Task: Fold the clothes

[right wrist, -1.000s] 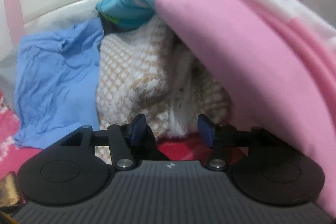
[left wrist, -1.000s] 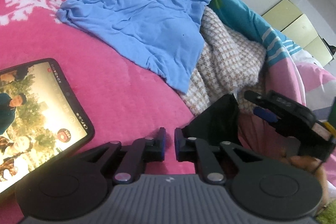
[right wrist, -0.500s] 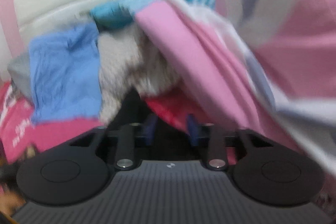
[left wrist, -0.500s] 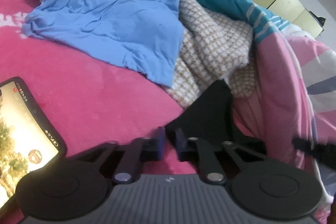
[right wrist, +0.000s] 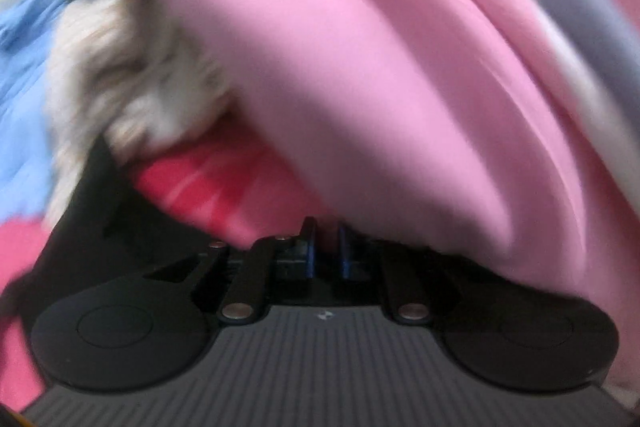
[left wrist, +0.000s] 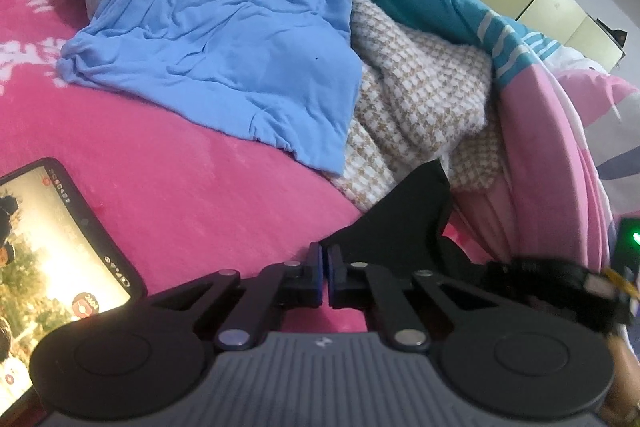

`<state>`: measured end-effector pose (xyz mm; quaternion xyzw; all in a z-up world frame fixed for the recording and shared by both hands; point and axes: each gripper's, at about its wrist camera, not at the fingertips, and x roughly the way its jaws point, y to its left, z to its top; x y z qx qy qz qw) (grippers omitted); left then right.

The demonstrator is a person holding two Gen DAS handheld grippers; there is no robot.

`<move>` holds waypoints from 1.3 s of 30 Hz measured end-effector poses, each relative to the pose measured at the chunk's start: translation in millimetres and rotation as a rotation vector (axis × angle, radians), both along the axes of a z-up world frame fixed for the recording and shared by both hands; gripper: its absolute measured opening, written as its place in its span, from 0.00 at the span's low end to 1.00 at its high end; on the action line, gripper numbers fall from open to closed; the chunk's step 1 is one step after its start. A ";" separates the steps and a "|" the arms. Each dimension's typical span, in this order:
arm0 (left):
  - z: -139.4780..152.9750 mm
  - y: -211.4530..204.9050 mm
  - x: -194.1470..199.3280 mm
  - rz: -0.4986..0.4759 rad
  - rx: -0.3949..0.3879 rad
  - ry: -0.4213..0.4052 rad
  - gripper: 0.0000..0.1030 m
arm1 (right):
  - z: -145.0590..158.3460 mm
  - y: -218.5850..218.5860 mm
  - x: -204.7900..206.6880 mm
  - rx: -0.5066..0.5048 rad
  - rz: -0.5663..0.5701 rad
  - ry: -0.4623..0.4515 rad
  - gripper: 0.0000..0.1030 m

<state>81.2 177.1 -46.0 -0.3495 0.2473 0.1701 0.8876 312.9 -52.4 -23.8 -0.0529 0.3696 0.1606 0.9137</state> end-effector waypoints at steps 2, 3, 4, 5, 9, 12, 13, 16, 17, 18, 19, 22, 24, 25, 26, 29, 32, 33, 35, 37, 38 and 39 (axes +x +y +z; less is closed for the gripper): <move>-0.2 -0.5 0.2 0.001 0.004 0.002 0.03 | -5.6 2.5 7.9 0.009 -0.035 -0.013 0.07; -0.3 -0.4 -0.3 0.002 0.003 0.001 0.03 | -5.5 2.9 6.1 0.007 -0.041 -0.020 0.07; -0.3 -0.4 -1.0 0.004 0.002 0.000 0.03 | -5.0 3.2 3.7 0.004 -0.045 -0.027 0.07; -0.3 -0.3 -1.7 0.006 0.001 -0.001 0.03 | -0.8 1.1 -2.6 0.011 -0.049 -0.034 0.07; -1.1 2.2 -4.2 0.020 -0.016 -0.004 0.03 | 21.7 -2.7 -34.9 0.035 0.002 -0.061 0.09; -0.5 3.3 -7.0 0.035 -0.022 -0.007 0.03 | 32.6 10.6 -53.8 0.018 0.144 -0.023 0.09; -0.1 4.0 -8.3 0.042 -0.023 -0.009 0.03 | 32.8 15.8 -55.7 0.017 0.184 0.009 0.09; 0.8 6.1 -10.7 0.055 -0.025 -0.012 0.03 | 19.7 40.6 -46.6 -0.047 0.240 0.066 0.09; 1.1 6.2 -11.2 0.058 -0.022 -0.013 0.03 | 10.4 45.7 -35.0 -0.059 0.217 0.086 0.08; 1.5 6.3 -11.2 0.058 -0.021 -0.013 0.03 | 0.8 50.5 -23.0 -0.071 0.192 0.106 0.08; 1.8 6.4 -11.1 0.059 -0.019 -0.013 0.03 | -3.7 51.8 -12.8 -0.055 0.173 0.089 0.08; 2.1 5.5 -11.8 0.058 -0.011 -0.012 0.03 | -0.1 48.2 14.2 -0.012 0.034 0.047 0.08; 1.8 6.5 -12.3 0.057 -0.015 -0.011 0.03 | 6.8 46.4 17.1 0.014 0.001 0.042 0.09; 1.6 7.4 -12.7 0.057 -0.021 -0.011 0.03 | 11.6 45.9 10.9 0.029 0.017 0.041 0.09; 1.5 8.0 -12.9 0.057 -0.027 -0.011 0.03 | 16.4 45.5 4.1 0.044 0.036 0.041 0.08; 1.1 8.5 -14.2 0.056 -0.031 -0.009 0.03 | 27.1 47.5 -18.1 0.093 0.123 0.071 0.10; 0.4 8.4 -14.7 0.059 -0.031 -0.008 0.03 | 21.3 63.0 -20.6 0.120 0.192 0.137 0.10; 0.4 8.2 -14.8 0.060 -0.030 -0.007 0.03 | 18.3 70.6 -18.5 0.114 0.199 0.139 0.10; 0.3 7.3 -14.5 0.061 -0.024 -0.006 0.03 | 12.4 84.3 -11.2 0.119 0.195 0.141 0.10; 0.1 6.1 -13.5 0.061 -0.015 -0.003 0.03 | 4.3 95.4 7.3 0.139 0.154 0.135 0.10; -0.1 5.6 -13.0 0.060 -0.011 -0.002 0.03 | -0.6 98.6 15.7 0.142 0.129 0.132 0.10; -0.1 5.1 -12.7 0.060 -0.007 -0.001 0.03 | -5.6 101.7 24.1 0.145 0.104 0.129 0.09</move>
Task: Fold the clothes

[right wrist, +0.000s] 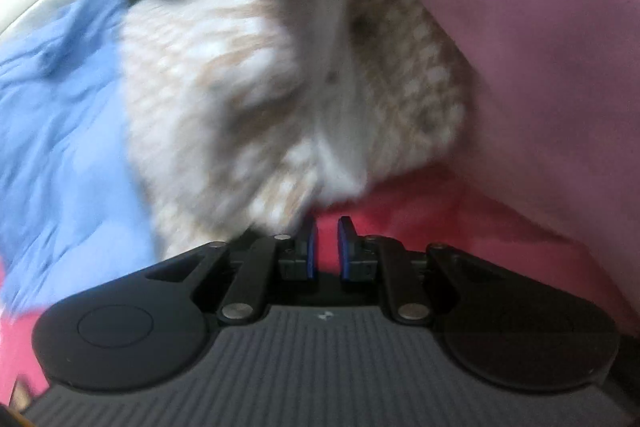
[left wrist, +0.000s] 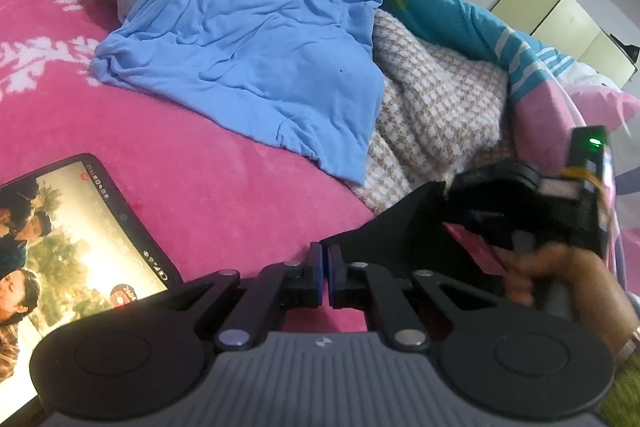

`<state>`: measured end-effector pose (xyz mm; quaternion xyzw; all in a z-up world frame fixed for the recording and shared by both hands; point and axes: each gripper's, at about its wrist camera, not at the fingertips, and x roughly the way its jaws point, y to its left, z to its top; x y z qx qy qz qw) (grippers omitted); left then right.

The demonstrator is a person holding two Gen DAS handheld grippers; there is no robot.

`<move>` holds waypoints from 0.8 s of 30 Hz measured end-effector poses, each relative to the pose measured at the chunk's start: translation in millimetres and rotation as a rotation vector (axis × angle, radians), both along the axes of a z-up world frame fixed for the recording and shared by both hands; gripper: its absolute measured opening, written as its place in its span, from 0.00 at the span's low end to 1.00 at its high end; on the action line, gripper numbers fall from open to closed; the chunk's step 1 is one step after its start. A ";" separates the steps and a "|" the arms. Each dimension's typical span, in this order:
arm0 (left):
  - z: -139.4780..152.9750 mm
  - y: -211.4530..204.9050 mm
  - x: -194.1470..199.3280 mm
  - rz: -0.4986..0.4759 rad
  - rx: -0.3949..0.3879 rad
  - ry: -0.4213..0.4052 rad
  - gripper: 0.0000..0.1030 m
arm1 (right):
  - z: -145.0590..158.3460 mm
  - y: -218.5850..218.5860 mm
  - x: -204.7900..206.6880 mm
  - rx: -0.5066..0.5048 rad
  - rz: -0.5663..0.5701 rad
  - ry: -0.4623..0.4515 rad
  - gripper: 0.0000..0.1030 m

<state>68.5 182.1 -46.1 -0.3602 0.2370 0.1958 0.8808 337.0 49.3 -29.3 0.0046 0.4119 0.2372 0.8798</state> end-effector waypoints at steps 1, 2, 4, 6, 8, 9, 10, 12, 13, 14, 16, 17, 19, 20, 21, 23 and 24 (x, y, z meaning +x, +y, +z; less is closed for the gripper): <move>0.9 -0.3 -0.7 0.004 0.003 -0.001 0.04 | -3.7 0.2 6.8 0.014 -0.029 0.011 0.09; 1.8 -0.5 -1.4 0.009 0.007 -0.003 0.04 | -3.8 -0.9 10.0 0.032 -0.042 0.019 0.09; 5.4 -1.6 -4.5 0.029 0.028 -0.011 0.06 | -1.5 -3.8 12.0 0.056 -0.053 0.027 0.10; 11.5 -2.4 -10.3 0.053 0.051 -0.039 0.18 | 6.3 -10.4 5.3 0.051 -0.056 0.022 0.11; 17.4 -4.7 -15.9 0.064 0.071 -0.070 0.33 | 20.5 -21.9 -5.6 0.054 -0.060 0.013 0.13; 20.4 -6.5 -18.7 0.064 0.079 -0.085 0.33 | 29.8 -29.3 -12.4 0.060 -0.060 0.008 0.14; 23.1 -8.3 -21.3 0.063 0.086 -0.101 0.33 | 42.4 -39.6 -22.4 0.076 -0.058 -0.005 0.15; 26.2 -13.6 -22.4 0.030 0.094 -0.117 0.33 | 68.9 -62.5 -45.1 0.105 -0.054 -0.039 0.18; 26.8 -15.8 -21.6 0.007 0.092 -0.123 0.33 | 82.6 -74.9 -57.8 0.116 -0.053 -0.062 0.18; 26.9 -18.7 -19.8 -0.020 0.092 -0.129 0.33 | 94.4 -90.0 -71.7 0.111 -0.062 -0.092 0.19; 27.0 -24.5 -16.0 -0.076 0.091 -0.141 0.33 | 117.7 -120.7 -99.9 0.096 -0.083 -0.154 0.19; 25.5 -26.7 -11.0 -0.120 0.079 -0.145 0.33 | 129.4 -136.0 -114.0 0.089 -0.093 -0.185 0.19; 22.0 -30.5 -0.3 -0.202 0.053 -0.139 0.33 | 132.4 -173.0 -131.0 0.072 -0.128 -0.195 0.19; 19.2 -31.8 3.5 -0.217 0.046 -0.121 0.33 | 130.4 -189.9 -138.0 0.058 -0.144 -0.192 0.19; 16.3 -33.1 7.2 -0.232 0.039 -0.104 0.33 | 121.3 -192.9 -138.0 0.039 -0.149 -0.178 0.19; 11.5 -35.5 12.3 -0.242 0.041 -0.072 0.33 | 98.5 -194.4 -136.3 0.009 -0.154 -0.139 0.17; 9.4 -36.6 13.8 -0.239 0.049 -0.056 0.32 | 85.3 -194.1 -135.4 -0.001 -0.156 -0.114 0.17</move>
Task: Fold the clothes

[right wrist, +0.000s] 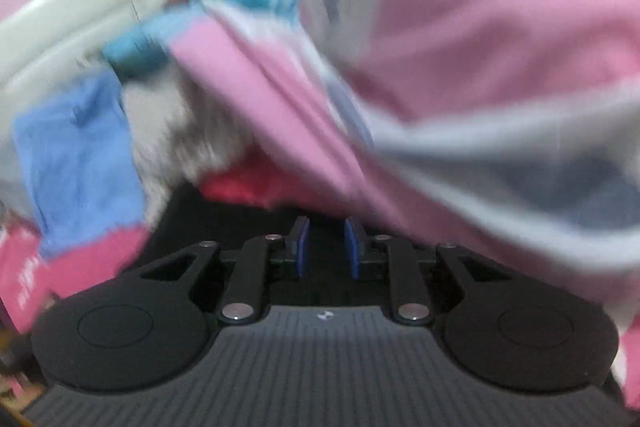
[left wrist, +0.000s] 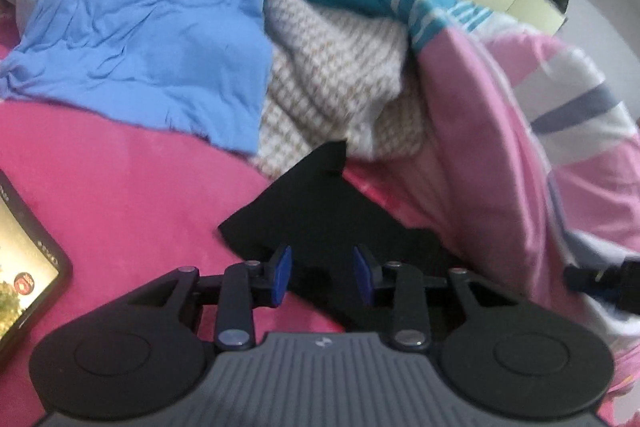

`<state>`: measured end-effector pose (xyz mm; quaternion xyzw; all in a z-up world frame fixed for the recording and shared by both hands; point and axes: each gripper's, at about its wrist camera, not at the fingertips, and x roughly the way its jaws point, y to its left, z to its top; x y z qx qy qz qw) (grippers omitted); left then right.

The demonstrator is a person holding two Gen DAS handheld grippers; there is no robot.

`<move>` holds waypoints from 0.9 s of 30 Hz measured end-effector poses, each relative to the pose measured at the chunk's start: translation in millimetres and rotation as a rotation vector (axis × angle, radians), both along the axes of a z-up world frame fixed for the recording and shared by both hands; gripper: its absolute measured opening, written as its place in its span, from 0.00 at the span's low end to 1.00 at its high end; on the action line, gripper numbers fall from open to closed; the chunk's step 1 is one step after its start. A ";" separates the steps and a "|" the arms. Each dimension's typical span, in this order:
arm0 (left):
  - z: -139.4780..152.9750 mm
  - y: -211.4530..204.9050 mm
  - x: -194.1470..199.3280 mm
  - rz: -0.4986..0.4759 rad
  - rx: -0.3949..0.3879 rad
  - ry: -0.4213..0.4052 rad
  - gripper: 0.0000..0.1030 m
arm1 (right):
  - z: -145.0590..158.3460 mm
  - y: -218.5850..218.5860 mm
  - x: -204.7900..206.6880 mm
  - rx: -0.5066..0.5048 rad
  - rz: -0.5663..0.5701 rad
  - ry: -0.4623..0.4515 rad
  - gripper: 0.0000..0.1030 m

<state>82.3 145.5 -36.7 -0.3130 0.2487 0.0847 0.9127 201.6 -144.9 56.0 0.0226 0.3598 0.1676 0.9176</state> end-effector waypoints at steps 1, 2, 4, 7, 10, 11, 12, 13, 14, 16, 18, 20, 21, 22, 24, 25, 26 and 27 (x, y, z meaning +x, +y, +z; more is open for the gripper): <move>-2.0 -0.9 1.4 0.004 0.009 0.014 0.32 | -14.2 1.3 3.2 -0.011 -0.003 0.016 0.17; -3.2 -0.1 1.8 0.010 0.012 0.019 0.30 | -28.5 2.6 6.7 -0.022 -0.006 0.031 0.16; -5.6 1.6 2.5 0.023 0.019 0.028 0.26 | -51.5 6.1 19.4 -0.037 -0.022 0.032 0.16; -8.7 4.8 2.1 0.034 0.027 0.036 0.23 | -80.7 10.3 45.6 -0.036 -0.067 0.034 0.13; -8.5 2.9 2.9 0.038 0.044 0.039 0.22 | -101.6 11.6 73.2 -0.051 -0.140 0.035 0.08; -8.5 2.3 3.2 0.039 0.050 0.040 0.22 | -106.9 10.8 82.9 -0.015 -0.175 0.040 0.08; -8.4 1.7 3.5 0.040 0.056 0.041 0.22 | -108.8 10.8 87.7 0.007 -0.193 0.039 0.07; -8.3 1.1 3.6 0.041 0.061 0.042 0.22 | -110.3 11.0 92.0 0.028 -0.210 0.037 0.07; -8.1 0.9 3.1 0.042 0.061 0.041 0.22 | -109.8 11.6 92.0 0.029 -0.214 0.036 0.07; -8.6 1.9 1.6 0.047 0.051 0.039 0.21 | -104.5 11.2 84.2 0.032 -0.216 0.028 0.07; -9.8 4.7 1.1 0.055 0.034 0.039 0.20 | -94.7 8.6 68.5 0.040 -0.214 0.013 0.08; -9.9 4.9 1.3 0.056 0.033 0.039 0.20 | -84.3 5.9 49.5 0.035 -0.199 -0.010 0.08; -10.0 4.9 1.4 0.057 0.033 0.039 0.20 | -78.8 4.5 38.0 0.025 -0.184 -0.027 0.08; -10.0 5.0 1.6 0.057 0.032 0.039 0.20 | -75.3 3.1 29.0 0.005 -0.180 -0.033 0.08; -10.1 5.1 1.8 0.058 0.032 0.039 0.20 | -76.2 -2.1 23.6 -0.015 -0.184 -0.013 0.08; -10.2 5.1 1.9 0.059 0.031 0.039 0.20 | -78.7 -4.8 24.5 -0.023 -0.193 -0.001 0.08; -10.2 5.2 2.0 0.060 0.031 0.039 0.20 | -85.3 -9.4 31.5 -0.030 -0.216 0.014 0.09; -10.3 5.2 2.1 0.060 0.031 0.039 0.20 | -92.3 -14.2 39.3 -0.036 -0.239 0.030 0.08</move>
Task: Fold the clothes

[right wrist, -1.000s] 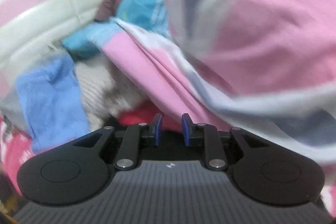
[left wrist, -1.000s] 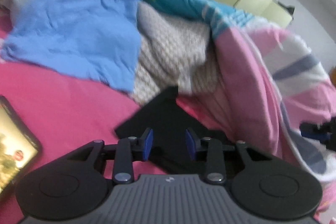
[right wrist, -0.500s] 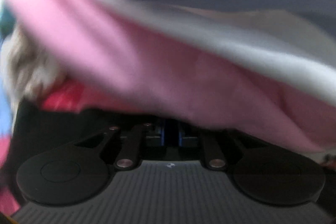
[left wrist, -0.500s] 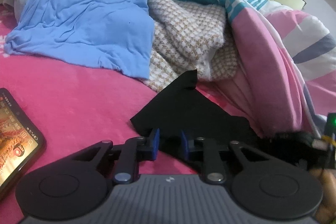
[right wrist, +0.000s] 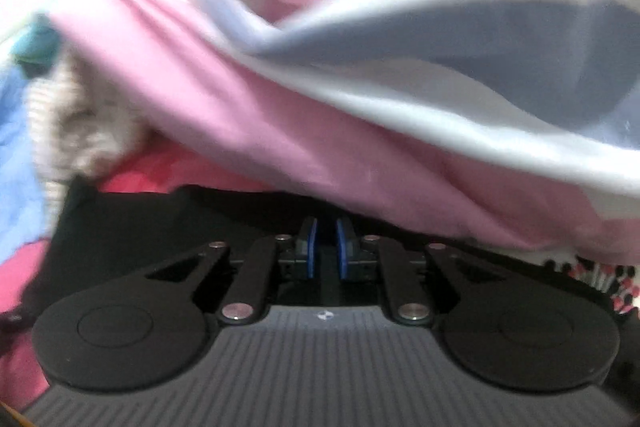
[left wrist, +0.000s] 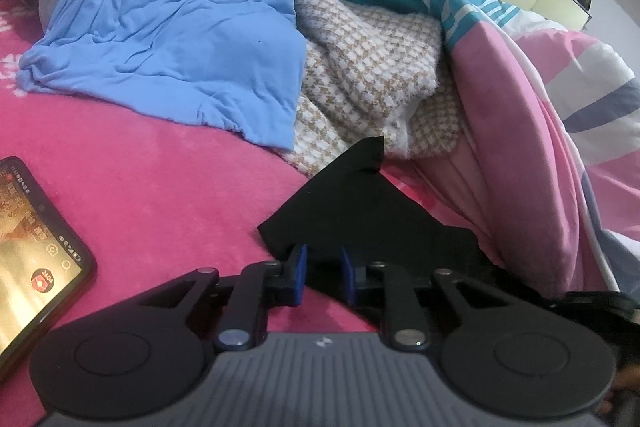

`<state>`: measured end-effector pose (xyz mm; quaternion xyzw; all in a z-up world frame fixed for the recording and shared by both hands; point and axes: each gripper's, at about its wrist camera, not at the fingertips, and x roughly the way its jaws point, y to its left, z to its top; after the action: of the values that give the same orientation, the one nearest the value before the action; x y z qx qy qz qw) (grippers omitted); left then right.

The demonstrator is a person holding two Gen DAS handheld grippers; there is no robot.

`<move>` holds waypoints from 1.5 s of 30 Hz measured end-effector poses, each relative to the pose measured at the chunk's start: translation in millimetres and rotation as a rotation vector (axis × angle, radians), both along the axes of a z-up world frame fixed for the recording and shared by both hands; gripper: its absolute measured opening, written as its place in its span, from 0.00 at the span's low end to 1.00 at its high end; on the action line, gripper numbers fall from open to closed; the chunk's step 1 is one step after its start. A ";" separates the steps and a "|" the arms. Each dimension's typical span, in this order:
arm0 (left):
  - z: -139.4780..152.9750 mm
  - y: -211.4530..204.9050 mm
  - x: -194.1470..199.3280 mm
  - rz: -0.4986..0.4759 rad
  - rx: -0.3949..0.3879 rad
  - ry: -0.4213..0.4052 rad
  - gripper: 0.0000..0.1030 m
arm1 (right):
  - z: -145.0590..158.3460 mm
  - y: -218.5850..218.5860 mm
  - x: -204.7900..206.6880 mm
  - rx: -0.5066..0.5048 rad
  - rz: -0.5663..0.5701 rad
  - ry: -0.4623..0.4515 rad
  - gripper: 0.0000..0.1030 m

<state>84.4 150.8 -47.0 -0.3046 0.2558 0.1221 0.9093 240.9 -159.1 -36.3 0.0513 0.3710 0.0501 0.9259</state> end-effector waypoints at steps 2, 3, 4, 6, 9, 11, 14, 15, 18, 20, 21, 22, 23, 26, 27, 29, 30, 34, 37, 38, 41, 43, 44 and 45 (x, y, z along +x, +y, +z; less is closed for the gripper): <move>-0.1 0.1 0.2 0.001 -0.001 0.000 0.20 | -16.8 -9.4 18.8 0.027 -0.051 0.029 0.04; -0.1 0.2 0.3 0.002 -0.001 0.000 0.20 | -18.6 -16.3 22.2 0.081 -0.070 0.028 0.03; 0.1 0.2 0.3 0.000 -0.001 -0.001 0.20 | -15.0 -24.0 20.4 0.136 -0.078 0.038 0.03; 0.5 0.2 0.2 -0.003 -0.002 -0.002 0.20 | -3.9 -41.7 8.3 0.230 -0.088 0.048 0.04; 1.3 0.2 0.0 -0.008 -0.002 -0.004 0.24 | 25.7 -76.9 -35.8 0.302 -0.085 0.012 0.08; 3.4 -0.6 -1.2 -0.013 -0.001 -0.010 0.27 | 51.2 -106.6 -74.5 0.277 -0.108 -0.041 0.08; 7.6 -3.8 -2.6 -0.031 0.007 -0.024 0.30 | 71.0 -147.3 -120.7 0.222 -0.158 -0.060 0.09; 8.7 -6.0 -3.0 -0.039 0.016 -0.029 0.30 | 72.3 -155.1 -128.7 0.197 -0.164 -0.050 0.10; 10.3 -13.7 -2.9 -0.073 0.046 -0.041 0.30 | 61.2 -172.2 -142.2 0.158 -0.162 -0.001 0.10; 10.0 -17.8 -2.4 -0.086 0.070 -0.042 0.30 | 50.6 -181.9 -141.4 0.160 -0.144 0.021 0.10; 9.6 -18.6 -1.8 -0.087 0.075 -0.039 0.30 | 44.2 -176.9 -135.6 0.157 -0.135 0.028 0.10; 9.1 -19.2 -1.1 -0.088 0.080 -0.035 0.30 | 37.7 -171.5 -129.2 0.153 -0.126 0.035 0.10; 7.8 -18.3 -0.3 -0.087 0.075 -0.029 0.30 | 32.7 -168.2 -122.4 0.146 -0.122 0.039 0.10; 4.6 -15.8 1.7 -0.082 0.060 -0.014 0.30 | 28.0 -170.1 -104.8 0.124 -0.137 0.040 0.10; 4.0 -15.1 2.0 -0.080 0.055 -0.012 0.30 | 25.2 -166.8 -96.0 0.137 -0.157 0.038 0.12; 4.4 -15.8 2.1 -0.081 0.059 -0.011 0.31 | 25.4 -182.3 -89.9 0.207 -0.197 0.049 0.28; 4.6 -16.3 2.3 -0.082 0.062 -0.010 0.31 | 23.6 -193.2 -87.0 0.241 -0.215 0.067 0.40; 4.1 -15.8 1.8 -0.079 0.058 -0.011 0.31 | 2.0 -215.6 -72.3 0.331 -0.242 0.179 0.43; 4.0 -15.7 1.8 -0.079 0.057 -0.010 0.31 | -0.7 -216.2 -66.7 0.335 -0.218 0.184 0.41; 4.0 -15.7 1.8 -0.079 0.056 -0.010 0.31 | 0.1 -213.9 -65.9 0.327 -0.201 0.180 0.36; 4.0 -15.5 1.6 -0.078 0.054 -0.009 0.31 | 1.9 -205.9 -63.5 0.293 -0.151 0.171 0.27; 3.9 -15.4 1.5 -0.077 0.052 -0.009 0.31 | 1.6 -200.1 -61.7 0.262 -0.123 0.169 0.19; 3.9 -15.3 1.4 -0.077 0.051 -0.009 0.31 | 0.9 -197.4 -60.9 0.251 -0.110 0.169 0.13; 3.8 -15.0 1.5 -0.077 0.049 -0.009 0.31 | 0.2 -194.6 -60.2 0.239 -0.097 0.170 0.07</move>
<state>85.9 135.8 -43.3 -0.2727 0.2603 0.0920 0.9216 180.7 -353.7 -36.1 0.1833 0.4365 0.0444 0.8797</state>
